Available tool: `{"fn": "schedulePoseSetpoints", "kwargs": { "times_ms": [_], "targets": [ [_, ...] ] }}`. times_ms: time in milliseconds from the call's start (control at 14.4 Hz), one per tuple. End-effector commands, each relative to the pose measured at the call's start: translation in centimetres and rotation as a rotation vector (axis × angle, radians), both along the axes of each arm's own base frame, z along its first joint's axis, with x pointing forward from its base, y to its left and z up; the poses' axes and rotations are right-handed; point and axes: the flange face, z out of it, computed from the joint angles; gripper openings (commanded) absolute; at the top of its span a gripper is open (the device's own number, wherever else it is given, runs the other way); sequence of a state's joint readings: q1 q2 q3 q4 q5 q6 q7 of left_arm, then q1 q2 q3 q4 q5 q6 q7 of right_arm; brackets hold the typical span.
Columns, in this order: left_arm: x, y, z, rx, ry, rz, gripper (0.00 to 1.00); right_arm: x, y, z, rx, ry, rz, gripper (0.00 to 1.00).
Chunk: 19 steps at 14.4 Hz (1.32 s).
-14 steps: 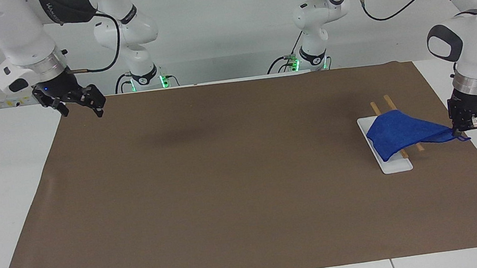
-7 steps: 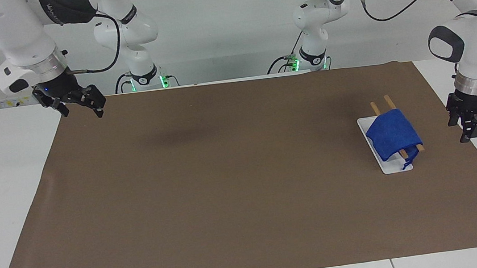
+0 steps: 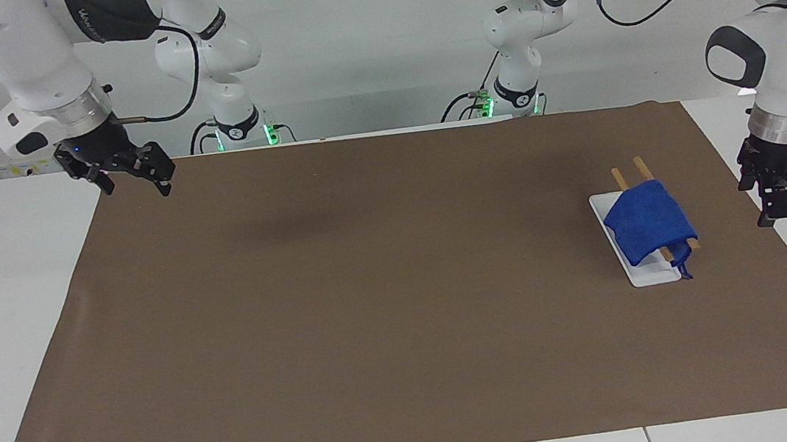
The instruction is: Right arm passes towel to left arm to hang
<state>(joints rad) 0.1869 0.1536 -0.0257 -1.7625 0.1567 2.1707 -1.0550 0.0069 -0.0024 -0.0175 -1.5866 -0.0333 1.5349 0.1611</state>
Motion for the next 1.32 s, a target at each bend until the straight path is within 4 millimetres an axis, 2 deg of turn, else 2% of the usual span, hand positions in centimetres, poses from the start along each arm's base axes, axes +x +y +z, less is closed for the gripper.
{"fn": "schedulePoseSetpoints", "kwargs": {
  "times_ms": [0, 277, 415, 623, 831, 1246],
  "targets": [
    [0.1, -3.3, 1.5, 0.032, 0.064, -0.162, 1.00, -0.5, -0.1, 0.0, -0.001, -0.006, 0.011, 1.00],
    [0.4, -9.1, 2.3, -0.046, 0.078, -0.354, 1.00, -0.5, -0.1, 0.0, -0.001, -0.006, 0.013, 1.00],
    [0.3, -10.6, 3.0, -0.103, 0.106, -0.398, 1.00, -0.5, -0.2, 0.0, -0.001, -0.006, 0.013, 1.00],
    [-0.7, -13.0, 3.5, -0.088, 0.164, -0.660, 1.00, -0.6, -0.1, -0.1, -0.001, -0.001, 0.015, 1.00],
    [-2.2, -13.7, 4.8, -0.068, 0.220, -0.862, 1.00, -0.5, 0.0, 0.0, 0.001, -0.007, 0.022, 1.00],
    [-5.1, -15.3, 6.4, -0.076, 0.303, -1.026, 1.00, -0.4, 0.0, 0.1, 0.005, -0.015, 0.023, 1.00]
  ]
}}
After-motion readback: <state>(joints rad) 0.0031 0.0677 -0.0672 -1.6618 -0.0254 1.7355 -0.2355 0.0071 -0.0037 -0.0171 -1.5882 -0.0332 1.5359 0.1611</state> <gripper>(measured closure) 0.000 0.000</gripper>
